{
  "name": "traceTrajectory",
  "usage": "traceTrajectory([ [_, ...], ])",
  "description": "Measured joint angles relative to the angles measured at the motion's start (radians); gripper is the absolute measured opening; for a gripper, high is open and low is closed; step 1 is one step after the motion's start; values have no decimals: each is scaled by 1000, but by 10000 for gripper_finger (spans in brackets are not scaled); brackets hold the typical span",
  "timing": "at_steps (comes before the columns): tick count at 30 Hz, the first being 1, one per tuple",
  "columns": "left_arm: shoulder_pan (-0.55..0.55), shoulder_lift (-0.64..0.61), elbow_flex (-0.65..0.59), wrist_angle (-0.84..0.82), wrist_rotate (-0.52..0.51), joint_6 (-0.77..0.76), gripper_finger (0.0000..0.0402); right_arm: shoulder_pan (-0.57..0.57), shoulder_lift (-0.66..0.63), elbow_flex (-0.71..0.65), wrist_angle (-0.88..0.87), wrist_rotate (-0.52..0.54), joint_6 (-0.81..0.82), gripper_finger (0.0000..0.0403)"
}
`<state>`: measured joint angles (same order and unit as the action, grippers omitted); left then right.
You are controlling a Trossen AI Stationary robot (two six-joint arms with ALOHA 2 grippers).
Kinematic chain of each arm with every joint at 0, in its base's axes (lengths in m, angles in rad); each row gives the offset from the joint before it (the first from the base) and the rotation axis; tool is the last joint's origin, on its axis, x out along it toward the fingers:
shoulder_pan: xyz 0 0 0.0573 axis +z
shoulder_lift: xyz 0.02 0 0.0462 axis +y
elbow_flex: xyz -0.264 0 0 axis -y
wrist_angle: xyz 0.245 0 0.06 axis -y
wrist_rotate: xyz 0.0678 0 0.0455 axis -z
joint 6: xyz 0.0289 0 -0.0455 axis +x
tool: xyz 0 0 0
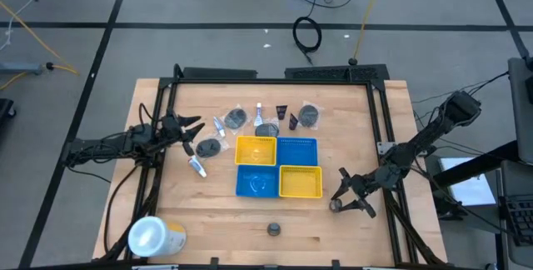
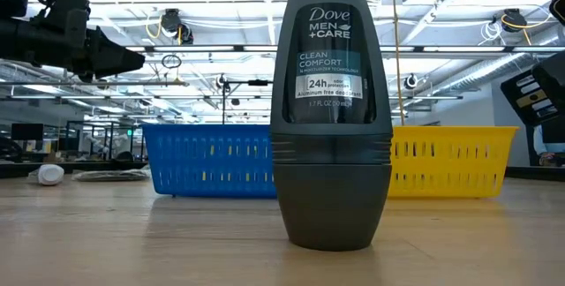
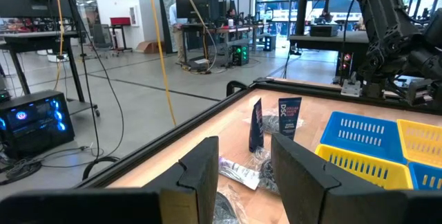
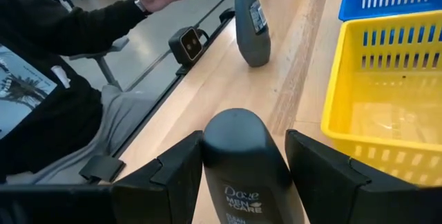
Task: Pick & Place Travel size toiletries
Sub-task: Put the gray deodorant into the left blue bin
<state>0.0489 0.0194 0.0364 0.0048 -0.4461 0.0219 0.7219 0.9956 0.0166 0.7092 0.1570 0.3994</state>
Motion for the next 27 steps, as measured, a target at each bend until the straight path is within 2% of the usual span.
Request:
traceTrajectory([
  [12, 0, 0, 0, 0, 0, 0, 132, 0, 158, -1, 89, 4, 24, 197],
  [22, 0, 0, 0, 0, 0, 0, 132, 0, 201, -1, 83, 30, 52, 196],
  [27, 0, 0, 0, 0, 0, 0, 132, 0, 201, 0, 83, 30, 10, 168],
])
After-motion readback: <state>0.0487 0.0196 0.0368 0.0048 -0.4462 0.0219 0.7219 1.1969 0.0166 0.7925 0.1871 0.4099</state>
